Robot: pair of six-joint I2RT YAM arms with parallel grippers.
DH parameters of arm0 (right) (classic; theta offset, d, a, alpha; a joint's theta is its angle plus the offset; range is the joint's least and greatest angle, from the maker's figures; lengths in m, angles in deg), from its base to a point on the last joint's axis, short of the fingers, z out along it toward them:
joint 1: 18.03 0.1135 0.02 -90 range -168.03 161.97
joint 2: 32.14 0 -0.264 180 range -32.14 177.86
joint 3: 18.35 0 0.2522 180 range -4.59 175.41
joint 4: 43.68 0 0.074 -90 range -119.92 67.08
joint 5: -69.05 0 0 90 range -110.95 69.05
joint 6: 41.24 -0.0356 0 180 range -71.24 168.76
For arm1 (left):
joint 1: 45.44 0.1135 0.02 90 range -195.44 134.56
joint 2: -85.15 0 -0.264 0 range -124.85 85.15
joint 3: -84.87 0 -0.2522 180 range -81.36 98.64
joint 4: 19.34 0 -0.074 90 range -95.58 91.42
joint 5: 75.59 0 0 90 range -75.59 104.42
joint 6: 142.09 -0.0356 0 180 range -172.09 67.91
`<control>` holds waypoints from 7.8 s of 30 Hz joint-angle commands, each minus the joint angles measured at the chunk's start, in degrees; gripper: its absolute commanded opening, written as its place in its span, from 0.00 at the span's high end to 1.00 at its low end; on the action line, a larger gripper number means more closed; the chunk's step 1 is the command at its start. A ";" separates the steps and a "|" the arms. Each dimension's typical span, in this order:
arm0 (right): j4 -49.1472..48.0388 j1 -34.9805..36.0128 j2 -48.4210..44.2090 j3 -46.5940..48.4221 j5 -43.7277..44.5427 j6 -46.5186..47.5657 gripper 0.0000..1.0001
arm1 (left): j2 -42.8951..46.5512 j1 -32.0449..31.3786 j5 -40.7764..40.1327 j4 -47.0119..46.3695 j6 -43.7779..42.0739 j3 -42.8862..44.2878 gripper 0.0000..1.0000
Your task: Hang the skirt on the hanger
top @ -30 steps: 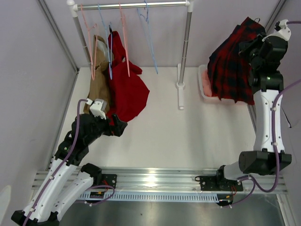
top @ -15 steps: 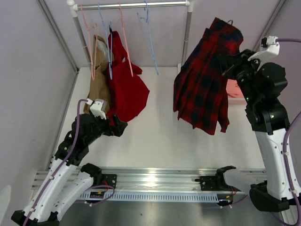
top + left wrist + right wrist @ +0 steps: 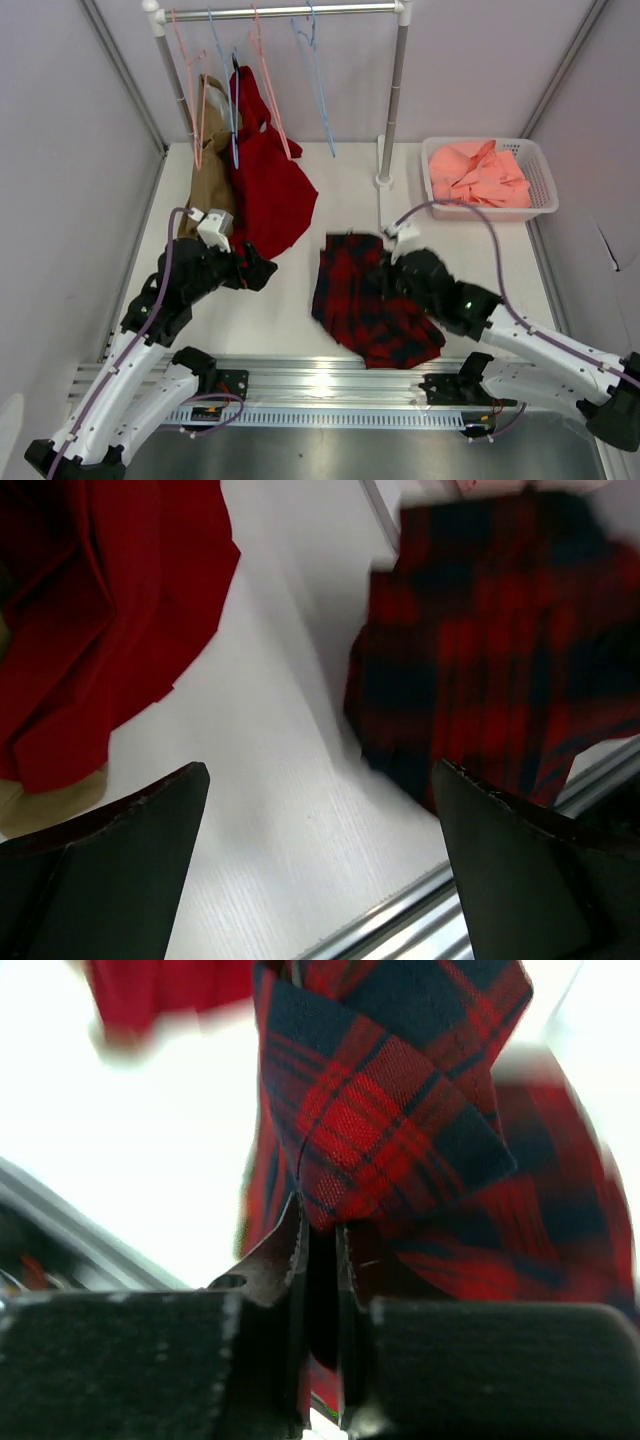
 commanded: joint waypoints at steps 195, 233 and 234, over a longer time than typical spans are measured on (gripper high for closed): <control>32.19 -8.23 -11.32 -7.93 -3.02 -28.13 0.22 | -32.65 -22.63 -12.68 -17.01 24.45 -6.47 0.83; 44.88 -4.95 7.84 4.49 4.29 -28.24 0.07 | -30.72 -22.63 -10.05 -20.79 23.84 -9.02 0.87; 44.35 -6.10 8.37 4.14 2.72 -26.31 0.07 | -30.72 -22.55 -10.05 -20.79 23.84 -9.02 0.87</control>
